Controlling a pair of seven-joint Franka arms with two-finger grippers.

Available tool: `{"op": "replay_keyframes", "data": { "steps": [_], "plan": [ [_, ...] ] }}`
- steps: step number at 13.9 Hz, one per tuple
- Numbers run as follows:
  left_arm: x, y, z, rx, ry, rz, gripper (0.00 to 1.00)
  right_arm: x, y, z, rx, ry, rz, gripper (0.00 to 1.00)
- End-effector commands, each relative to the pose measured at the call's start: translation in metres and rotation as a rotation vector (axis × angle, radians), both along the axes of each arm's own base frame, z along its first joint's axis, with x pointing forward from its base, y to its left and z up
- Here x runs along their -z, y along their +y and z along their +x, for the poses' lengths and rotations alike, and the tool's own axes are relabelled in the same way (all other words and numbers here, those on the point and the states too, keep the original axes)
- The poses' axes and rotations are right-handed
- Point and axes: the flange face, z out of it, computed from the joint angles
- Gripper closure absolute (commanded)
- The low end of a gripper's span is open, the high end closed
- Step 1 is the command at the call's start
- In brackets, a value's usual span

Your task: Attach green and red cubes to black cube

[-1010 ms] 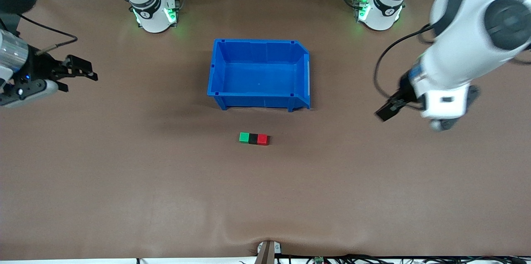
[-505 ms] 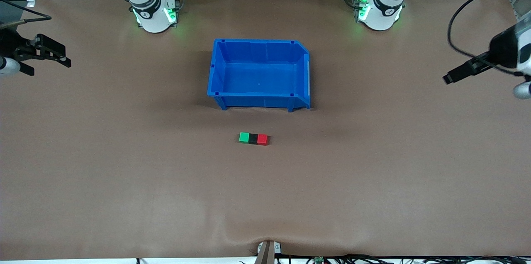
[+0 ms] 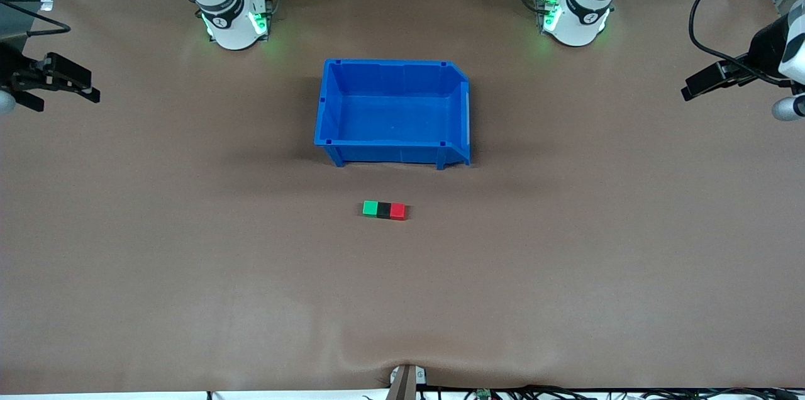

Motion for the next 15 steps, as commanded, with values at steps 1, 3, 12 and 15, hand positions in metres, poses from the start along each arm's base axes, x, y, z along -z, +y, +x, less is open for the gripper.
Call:
{"op": "replay_keyframes", "data": {
  "steps": [1,3,12,15],
  "plan": [
    [0.009,0.015,-0.027,0.087,-0.070,0.021,0.00,-0.008,-0.002,0.000,0.089,-0.007,-0.017,0.00],
    [0.017,0.008,-0.034,0.110,-0.084,0.026,0.00,-0.008,-0.003,-0.002,0.165,0.000,-0.029,0.00],
    [-0.007,0.013,-0.005,0.100,-0.118,0.023,0.00,-0.009,-0.018,-0.004,0.208,0.004,-0.030,0.00],
    [-0.031,0.007,-0.013,0.099,-0.120,0.009,0.00,-0.010,-0.017,-0.004,0.207,0.001,-0.029,0.00]
  ]
}}
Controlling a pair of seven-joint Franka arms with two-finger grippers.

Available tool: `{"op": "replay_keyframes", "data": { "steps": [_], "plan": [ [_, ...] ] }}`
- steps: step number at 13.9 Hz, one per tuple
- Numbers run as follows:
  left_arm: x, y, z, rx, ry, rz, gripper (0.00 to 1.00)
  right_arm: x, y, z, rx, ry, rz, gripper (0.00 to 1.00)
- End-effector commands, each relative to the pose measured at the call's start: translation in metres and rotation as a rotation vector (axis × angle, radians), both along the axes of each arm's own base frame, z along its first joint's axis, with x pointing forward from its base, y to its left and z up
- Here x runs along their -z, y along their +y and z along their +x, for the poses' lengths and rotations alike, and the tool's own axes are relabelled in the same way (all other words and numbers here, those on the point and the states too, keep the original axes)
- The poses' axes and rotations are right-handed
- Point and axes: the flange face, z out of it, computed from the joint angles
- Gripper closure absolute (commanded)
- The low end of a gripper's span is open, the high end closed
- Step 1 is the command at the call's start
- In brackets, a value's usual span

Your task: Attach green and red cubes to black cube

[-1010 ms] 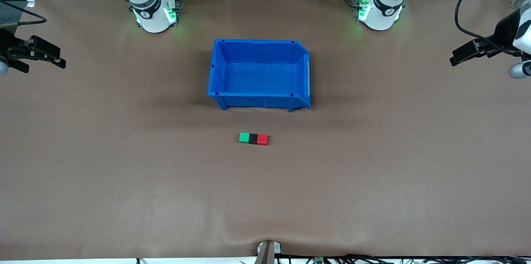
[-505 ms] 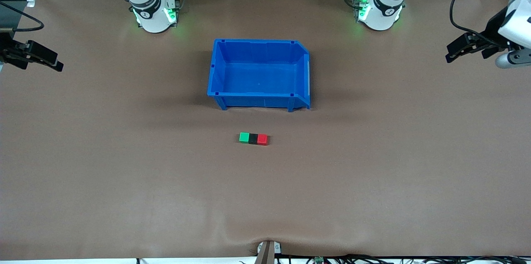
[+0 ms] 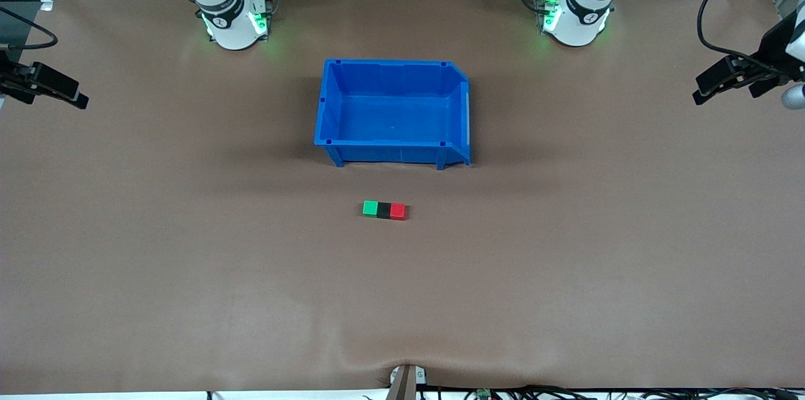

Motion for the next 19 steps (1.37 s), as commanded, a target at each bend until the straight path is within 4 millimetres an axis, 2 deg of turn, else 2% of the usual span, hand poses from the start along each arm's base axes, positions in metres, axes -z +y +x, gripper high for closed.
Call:
{"op": "replay_keyframes", "data": {
  "steps": [1,4,13,17,19],
  "plan": [
    [-0.023,-0.009,-0.006,0.011,0.011,0.005,0.00,-0.008,-0.001,-0.003,0.002,-0.003,-0.016,0.00],
    [-0.025,-0.023,-0.011,0.034,0.018,0.005,0.00,-0.007,-0.002,-0.004,0.003,0.000,-0.016,0.00],
    [-0.018,-0.019,-0.009,0.039,0.046,0.000,0.00,-0.007,-0.002,-0.003,-0.024,-0.002,-0.012,0.00],
    [-0.016,-0.006,-0.010,0.024,0.063,0.000,0.00,-0.005,-0.002,-0.002,-0.026,0.001,-0.012,0.00],
    [-0.017,-0.006,-0.010,0.023,0.059,0.000,0.00,-0.005,-0.003,-0.002,-0.024,0.001,-0.012,0.00]
  ]
}}
